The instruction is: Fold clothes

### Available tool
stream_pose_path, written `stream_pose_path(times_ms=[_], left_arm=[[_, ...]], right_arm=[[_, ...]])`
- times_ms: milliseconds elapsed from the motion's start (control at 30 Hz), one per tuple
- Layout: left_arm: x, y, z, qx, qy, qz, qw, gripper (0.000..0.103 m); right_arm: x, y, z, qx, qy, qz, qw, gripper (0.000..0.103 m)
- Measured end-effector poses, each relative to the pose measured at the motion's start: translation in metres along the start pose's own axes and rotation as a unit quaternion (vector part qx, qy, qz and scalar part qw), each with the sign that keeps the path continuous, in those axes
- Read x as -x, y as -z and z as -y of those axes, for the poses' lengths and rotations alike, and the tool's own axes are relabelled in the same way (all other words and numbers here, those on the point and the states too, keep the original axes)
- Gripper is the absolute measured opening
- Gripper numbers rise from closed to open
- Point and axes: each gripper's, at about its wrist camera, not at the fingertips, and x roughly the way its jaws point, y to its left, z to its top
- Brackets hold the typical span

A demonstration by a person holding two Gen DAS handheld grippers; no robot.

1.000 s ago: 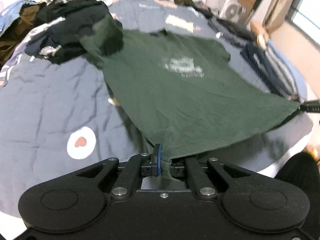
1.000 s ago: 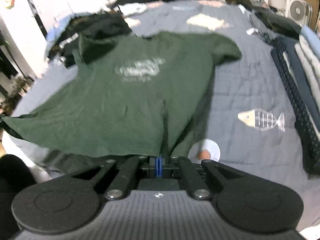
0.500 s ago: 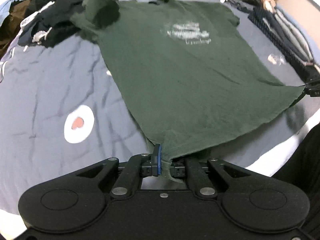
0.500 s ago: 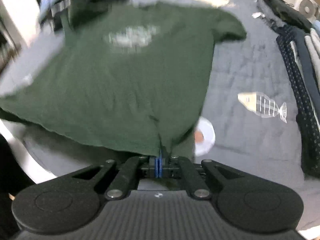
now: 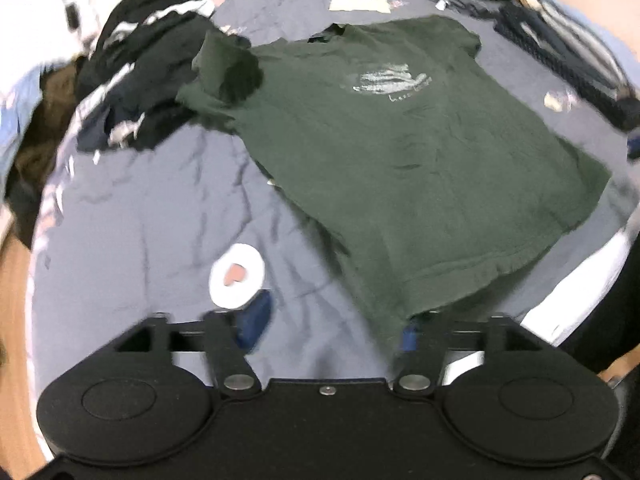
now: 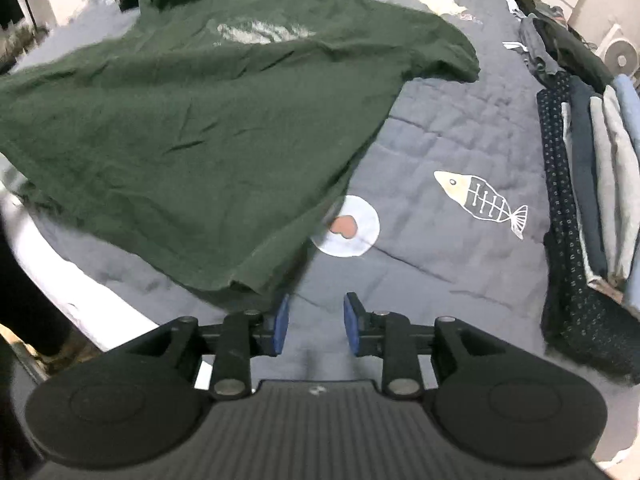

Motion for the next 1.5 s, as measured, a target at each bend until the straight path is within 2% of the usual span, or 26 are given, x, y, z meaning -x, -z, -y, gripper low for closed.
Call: stream_pose_path(times_ms=[100,233,300,500,733,800,933,1033,1167,1367,1433,1500], left_arm=[[-0.002,0.007,0.013,-0.019,-0.027,0.007,0.9994,0.076],[0.001,0.018,0.029,-0.065,0.010,-0.017,0.9977,0.076],[0.005,0.022,0.025,-0.053,0.015,-0.013,0.9984,0.076],[0.016,0.024,0.007,0.028,0.047,0.021,0.9983,0.076],[0.009,0.022,0.040,0.029,0.092,0.048,0.9942,0.076],[0.004,0.022,0.044,0.041,0.094,0.054,0.9933,0.076],[-0.006,0.019,0.041,0.074,0.086,0.066,0.9914,0.076],[-0.012,0.017,0.027,0.110,0.068,0.084,0.9881,0.076],[-0.021,0.009,-0.002,0.171,0.047,0.114,0.9776,0.076],[-0.043,-0.018,-0.049,0.249,0.032,0.172,0.9525,0.076],[-0.054,-0.028,-0.065,0.270,0.029,0.193,0.9428,0.076],[-0.070,-0.037,-0.082,0.293,0.029,0.200,0.9344,0.071]], right_arm=[[0.000,0.001,-0.001,-0.014,-0.013,0.015,1.000,0.029],[-0.013,0.000,-0.023,0.025,-0.017,0.015,0.999,0.029],[-0.022,0.000,-0.032,0.048,-0.011,0.008,0.999,0.029],[-0.038,-0.001,-0.034,0.101,0.013,0.000,0.995,0.029],[-0.044,0.015,-0.042,0.181,0.006,-0.011,0.983,0.035],[-0.049,0.017,-0.033,0.152,0.005,-0.012,0.988,0.035],[-0.053,0.017,-0.006,0.057,-0.010,-0.004,0.998,0.036],[-0.040,0.012,0.009,-0.021,-0.046,0.042,0.998,0.036],[-0.025,-0.012,0.012,-0.115,-0.095,0.131,0.980,0.036],[-0.015,-0.065,0.000,-0.168,-0.137,0.243,0.946,0.038],[-0.018,-0.083,-0.002,-0.176,-0.146,0.270,0.935,0.043],[-0.028,-0.103,-0.007,-0.177,-0.156,0.294,0.926,0.046]])
